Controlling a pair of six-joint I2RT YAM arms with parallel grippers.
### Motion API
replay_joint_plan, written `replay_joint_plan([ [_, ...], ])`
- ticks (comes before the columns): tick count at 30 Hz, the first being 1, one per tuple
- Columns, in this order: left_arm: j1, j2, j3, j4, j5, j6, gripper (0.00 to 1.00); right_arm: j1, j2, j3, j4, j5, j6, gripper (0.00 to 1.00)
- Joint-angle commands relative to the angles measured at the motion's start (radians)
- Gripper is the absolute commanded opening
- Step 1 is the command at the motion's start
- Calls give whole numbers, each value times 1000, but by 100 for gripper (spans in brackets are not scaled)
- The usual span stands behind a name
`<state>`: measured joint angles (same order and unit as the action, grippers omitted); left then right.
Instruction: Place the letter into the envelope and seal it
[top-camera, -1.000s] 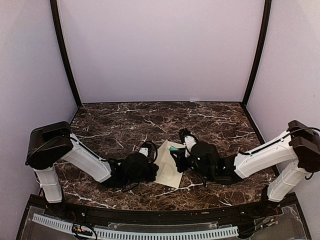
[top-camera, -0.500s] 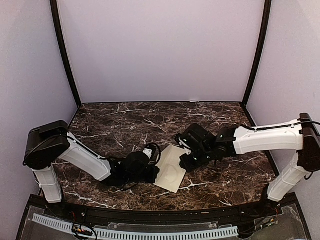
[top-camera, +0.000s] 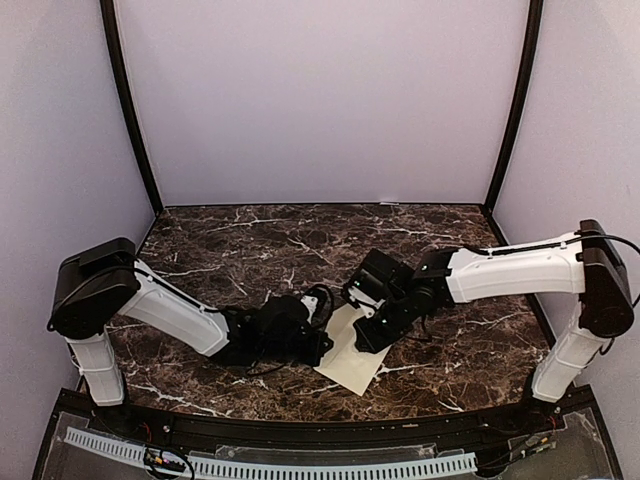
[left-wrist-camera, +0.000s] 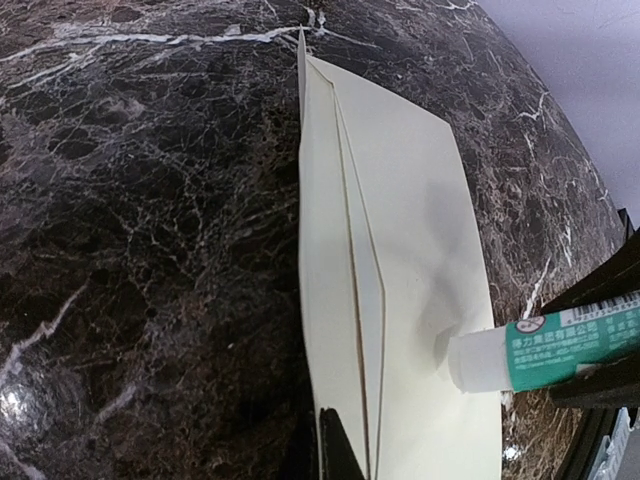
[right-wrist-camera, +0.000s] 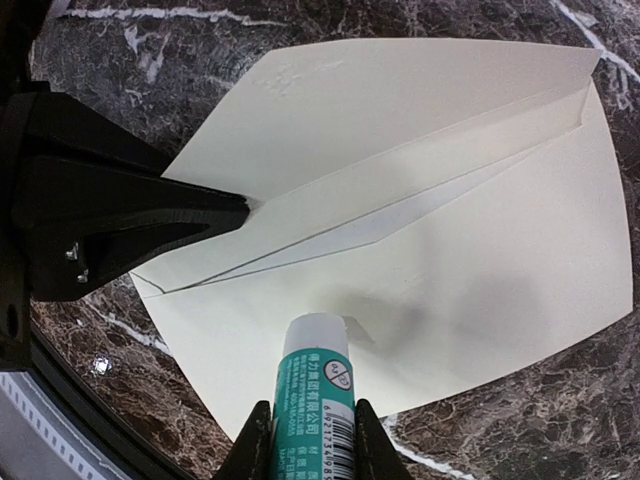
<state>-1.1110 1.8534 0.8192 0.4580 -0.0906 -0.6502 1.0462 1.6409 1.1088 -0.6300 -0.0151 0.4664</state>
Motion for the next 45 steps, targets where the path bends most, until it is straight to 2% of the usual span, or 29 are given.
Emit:
replay_joint_plan([
  [1,-6,6,24,-46,23,-17,0,-5,57,34,3,-27,-9,0],
  [18,-6,44,46,-48,62,-15,0,-18,139,24,87,-53,-25,0],
  [29,-6,42,53,-81,41,-14,0,-61,173,52,-61,154,-35,0],
  [35,-6,35,52,-93,23,-13,0,-108,172,32,-68,207,-58,0],
  [45,-6,32,50,-91,16,-17,0,-72,154,77,-94,-7,-75,0],
])
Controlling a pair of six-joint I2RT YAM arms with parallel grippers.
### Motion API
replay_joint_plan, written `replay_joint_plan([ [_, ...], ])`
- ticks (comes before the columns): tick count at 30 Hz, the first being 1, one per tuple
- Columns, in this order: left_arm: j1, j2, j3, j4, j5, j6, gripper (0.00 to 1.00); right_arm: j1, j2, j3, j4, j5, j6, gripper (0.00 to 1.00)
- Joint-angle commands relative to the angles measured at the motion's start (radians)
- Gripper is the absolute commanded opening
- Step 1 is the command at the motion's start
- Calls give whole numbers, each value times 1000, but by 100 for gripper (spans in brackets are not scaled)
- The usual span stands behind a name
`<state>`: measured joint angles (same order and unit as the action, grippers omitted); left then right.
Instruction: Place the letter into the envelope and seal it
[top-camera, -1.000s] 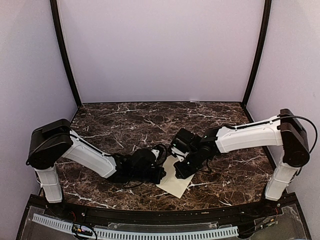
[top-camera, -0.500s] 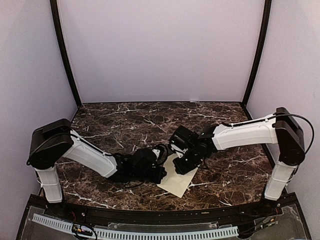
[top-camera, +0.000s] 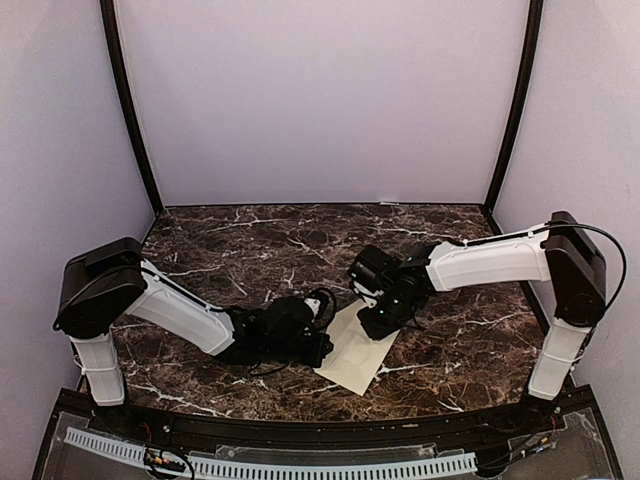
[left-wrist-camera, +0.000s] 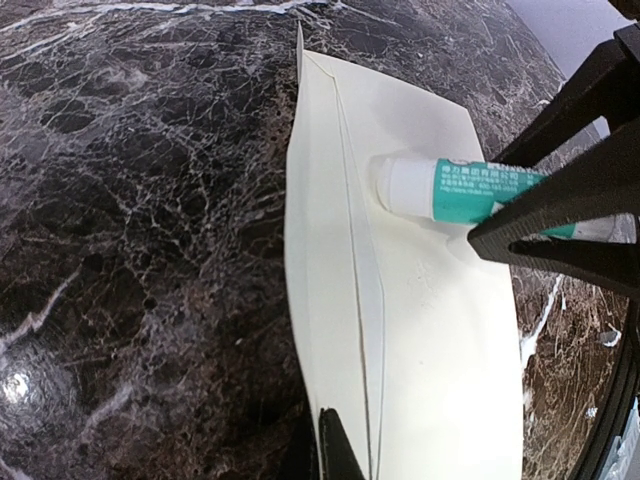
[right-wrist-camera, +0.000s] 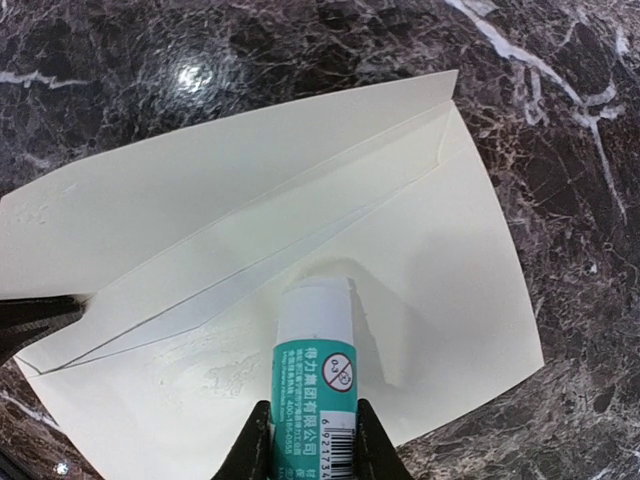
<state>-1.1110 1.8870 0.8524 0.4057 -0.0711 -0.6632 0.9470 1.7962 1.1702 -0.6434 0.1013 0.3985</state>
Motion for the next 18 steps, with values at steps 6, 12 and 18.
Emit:
replay_joint_plan([
  [6,-6,-6,14,-40,-11,-7,0,48,-5,38,-106,-259,1,0],
  [12,-7,-8,11,-39,-22,-6,0,46,25,22,-62,-345,15,0],
  [18,-7,-13,9,-41,-21,-7,0,44,65,24,-34,-409,19,0],
])
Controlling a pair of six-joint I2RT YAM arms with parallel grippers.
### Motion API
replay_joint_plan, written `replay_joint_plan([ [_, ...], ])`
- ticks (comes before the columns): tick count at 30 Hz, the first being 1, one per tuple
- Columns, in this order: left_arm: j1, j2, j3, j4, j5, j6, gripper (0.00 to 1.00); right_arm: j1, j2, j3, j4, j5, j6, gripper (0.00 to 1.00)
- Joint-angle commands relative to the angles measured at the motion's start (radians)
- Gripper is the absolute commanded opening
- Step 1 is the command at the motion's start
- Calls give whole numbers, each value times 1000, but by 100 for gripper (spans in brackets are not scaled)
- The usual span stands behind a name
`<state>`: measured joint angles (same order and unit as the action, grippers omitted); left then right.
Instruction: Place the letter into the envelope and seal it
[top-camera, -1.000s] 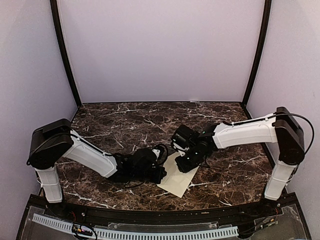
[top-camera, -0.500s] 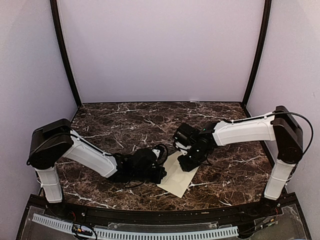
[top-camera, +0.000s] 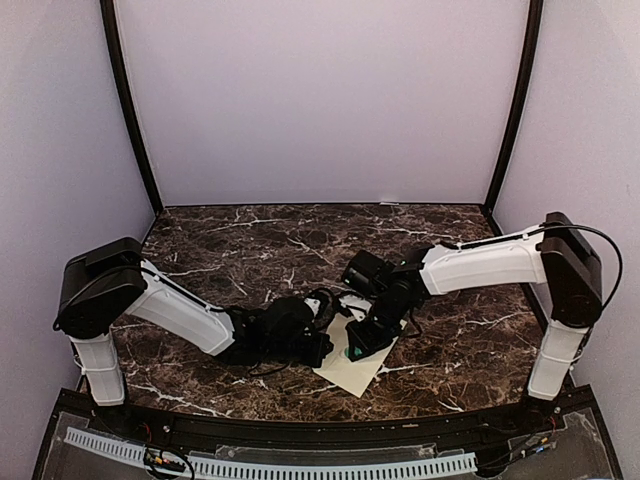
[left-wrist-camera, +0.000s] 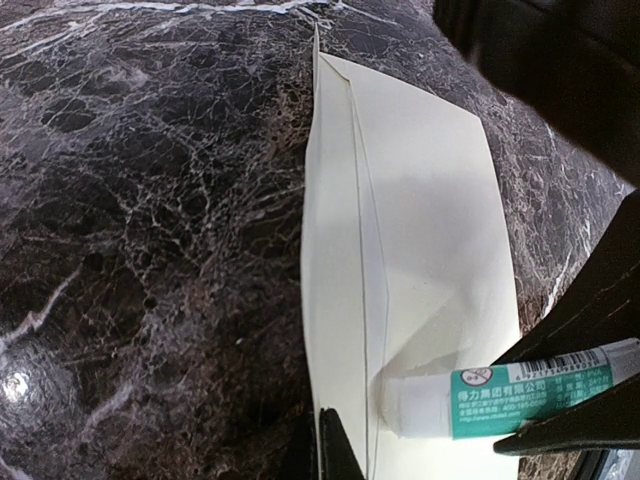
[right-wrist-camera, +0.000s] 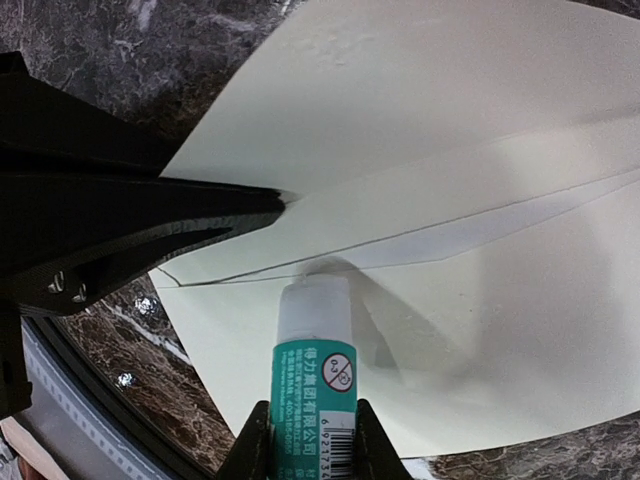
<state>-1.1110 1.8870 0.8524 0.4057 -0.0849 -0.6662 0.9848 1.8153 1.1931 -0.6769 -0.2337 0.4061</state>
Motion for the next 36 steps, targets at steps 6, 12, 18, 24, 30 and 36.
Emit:
replay_joint_plan([
  [6,-7,-29,2,-49,-25,0,0,-43,36,9,-101,34,-14,0],
  [12,-7,-30,2,-53,-37,4,0,-97,36,13,-157,140,-29,0],
  [18,-8,-26,1,-49,-44,13,0,-100,70,67,-197,205,-17,0],
  [24,-7,-27,-1,-50,-56,10,0,-53,52,94,-235,125,-9,0],
  [30,-7,-28,-1,-45,-52,9,0,5,68,136,-240,-5,0,0],
  [36,-9,-28,-1,-42,-50,11,0,9,127,173,-208,-63,0,0],
])
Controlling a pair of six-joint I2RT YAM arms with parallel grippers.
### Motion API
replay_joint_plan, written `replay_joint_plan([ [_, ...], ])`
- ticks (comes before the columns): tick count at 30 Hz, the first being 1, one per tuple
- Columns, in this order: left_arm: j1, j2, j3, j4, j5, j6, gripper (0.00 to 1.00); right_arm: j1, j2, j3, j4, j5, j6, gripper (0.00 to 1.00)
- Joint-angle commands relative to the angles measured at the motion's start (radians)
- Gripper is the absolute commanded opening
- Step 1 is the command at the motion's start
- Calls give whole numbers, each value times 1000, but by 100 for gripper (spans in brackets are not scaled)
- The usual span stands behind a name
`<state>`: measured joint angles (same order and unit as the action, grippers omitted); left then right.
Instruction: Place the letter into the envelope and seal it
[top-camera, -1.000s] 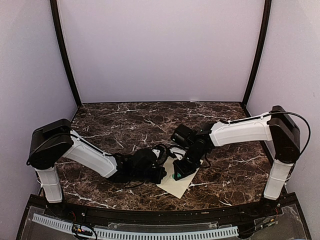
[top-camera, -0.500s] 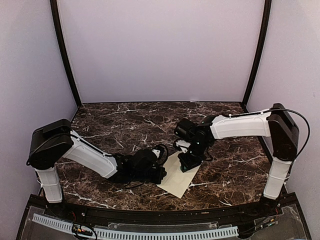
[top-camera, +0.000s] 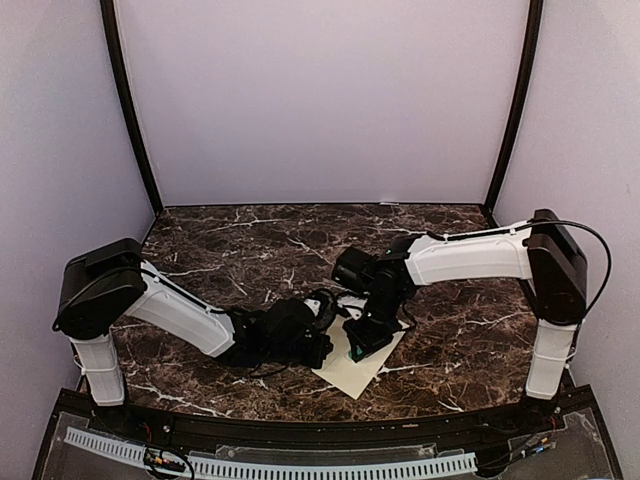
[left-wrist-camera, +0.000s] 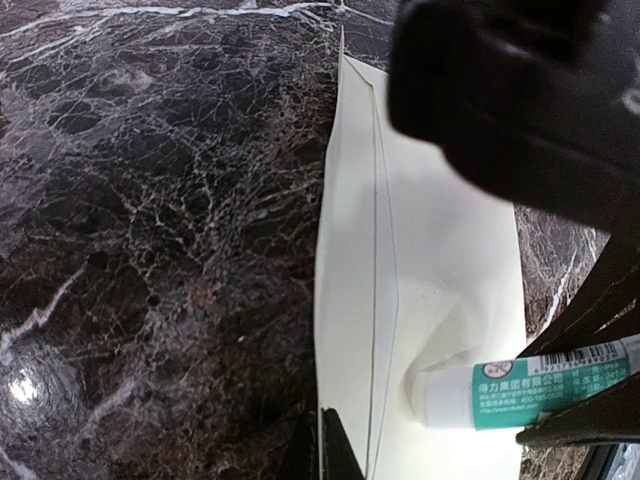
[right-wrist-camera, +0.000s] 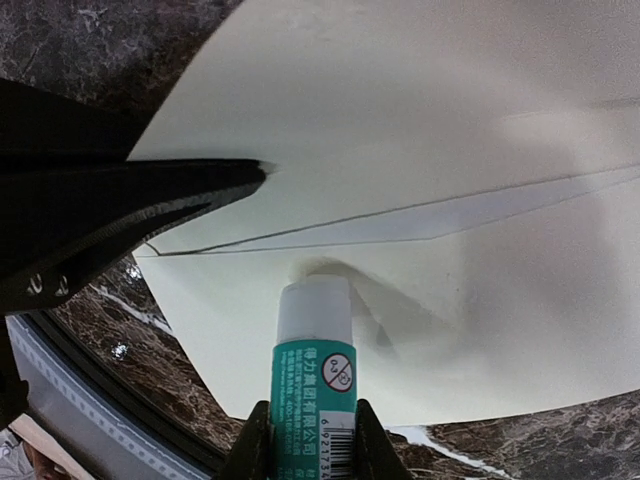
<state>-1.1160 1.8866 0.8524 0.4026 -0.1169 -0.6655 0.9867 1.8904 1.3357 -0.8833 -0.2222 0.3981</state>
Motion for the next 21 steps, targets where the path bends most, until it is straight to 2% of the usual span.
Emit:
replay_joint_plan([
  [1,-4,-27,-1,-39,-18,12,0,7,61,34,1,-78,8,0],
  [6,-6,-29,-2,-41,-21,14,0,-18,86,50,-55,-6,-3,0],
  [13,-8,-37,-3,-55,-43,24,0,-96,41,-1,-110,102,-13,0],
  [21,-10,-30,0,-53,-44,33,0,-111,82,43,-126,179,-28,0],
])
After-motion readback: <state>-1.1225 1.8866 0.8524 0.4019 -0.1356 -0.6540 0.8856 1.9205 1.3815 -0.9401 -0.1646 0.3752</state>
